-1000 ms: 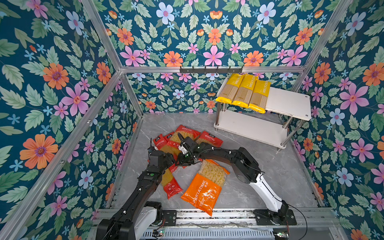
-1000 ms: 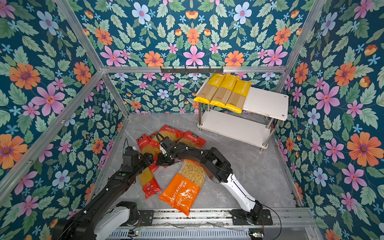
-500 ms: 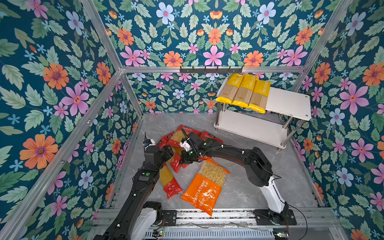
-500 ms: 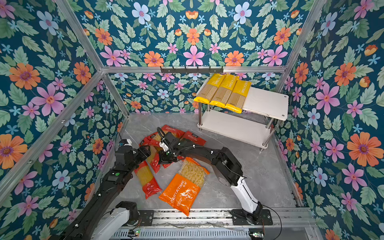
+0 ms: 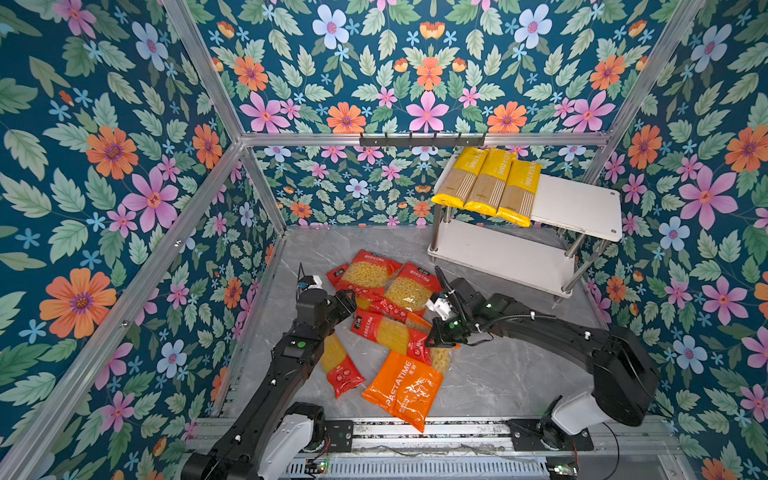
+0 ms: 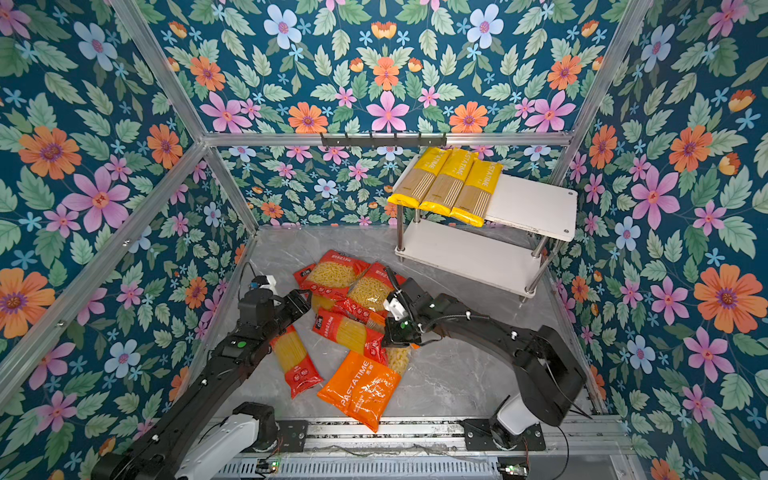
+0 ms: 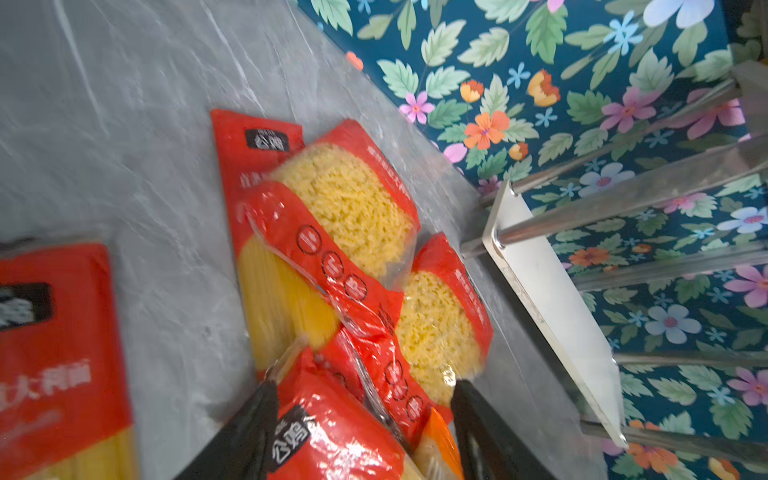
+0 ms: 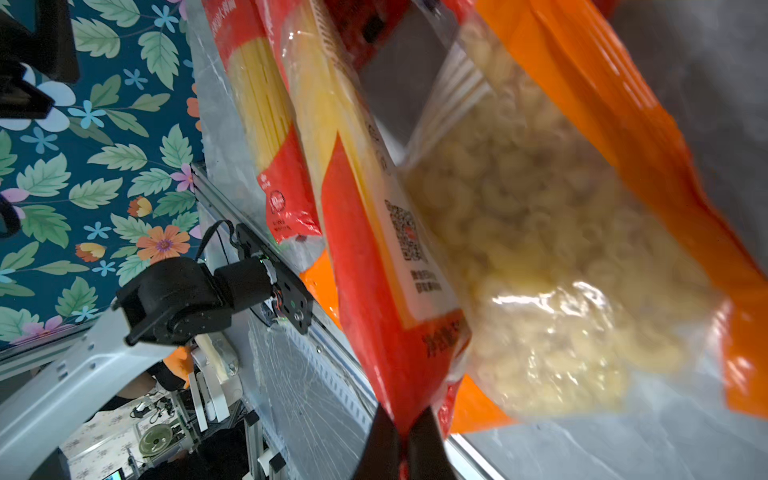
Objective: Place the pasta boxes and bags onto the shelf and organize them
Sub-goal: 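Grasp the red spaghetti bag with the right gripper while the left gripper steadies it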
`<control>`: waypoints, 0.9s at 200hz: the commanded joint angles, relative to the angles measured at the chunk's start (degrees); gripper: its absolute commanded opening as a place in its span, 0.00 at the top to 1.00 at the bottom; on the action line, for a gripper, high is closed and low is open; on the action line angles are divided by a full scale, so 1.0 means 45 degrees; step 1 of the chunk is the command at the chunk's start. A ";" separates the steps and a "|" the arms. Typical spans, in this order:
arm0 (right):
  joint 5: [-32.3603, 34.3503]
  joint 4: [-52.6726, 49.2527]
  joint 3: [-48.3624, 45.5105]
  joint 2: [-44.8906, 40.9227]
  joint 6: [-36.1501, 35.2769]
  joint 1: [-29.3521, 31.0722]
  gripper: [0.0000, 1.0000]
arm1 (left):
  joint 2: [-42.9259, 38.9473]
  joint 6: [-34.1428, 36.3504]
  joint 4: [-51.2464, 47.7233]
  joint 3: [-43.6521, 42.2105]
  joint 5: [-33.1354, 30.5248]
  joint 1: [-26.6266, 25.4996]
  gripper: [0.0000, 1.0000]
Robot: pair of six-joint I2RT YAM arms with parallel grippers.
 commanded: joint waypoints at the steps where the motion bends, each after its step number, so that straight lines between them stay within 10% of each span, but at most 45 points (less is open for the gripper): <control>1: -0.0419 0.0838 -0.1319 -0.1046 0.1261 -0.0113 1.00 | 0.0414 -0.0605 0.1167 -0.0146 -0.0291 -0.1135 0.31; 35: -0.1387 0.2475 -0.3463 -0.1768 0.2687 -0.0097 1.00 | 0.1357 -0.0985 0.1747 -0.0257 -0.0684 -0.2751 0.31; 91: 0.1134 -0.1429 -0.1070 -0.2017 -0.0627 -0.0858 0.61 | 0.0297 -0.0959 0.0053 -0.0817 -0.1384 -0.3007 0.32; 180: -0.0813 -0.1212 0.3036 0.3328 -0.2448 -0.0692 0.47 | -0.0314 -0.3772 0.1755 -0.3276 -0.1639 -0.5537 0.33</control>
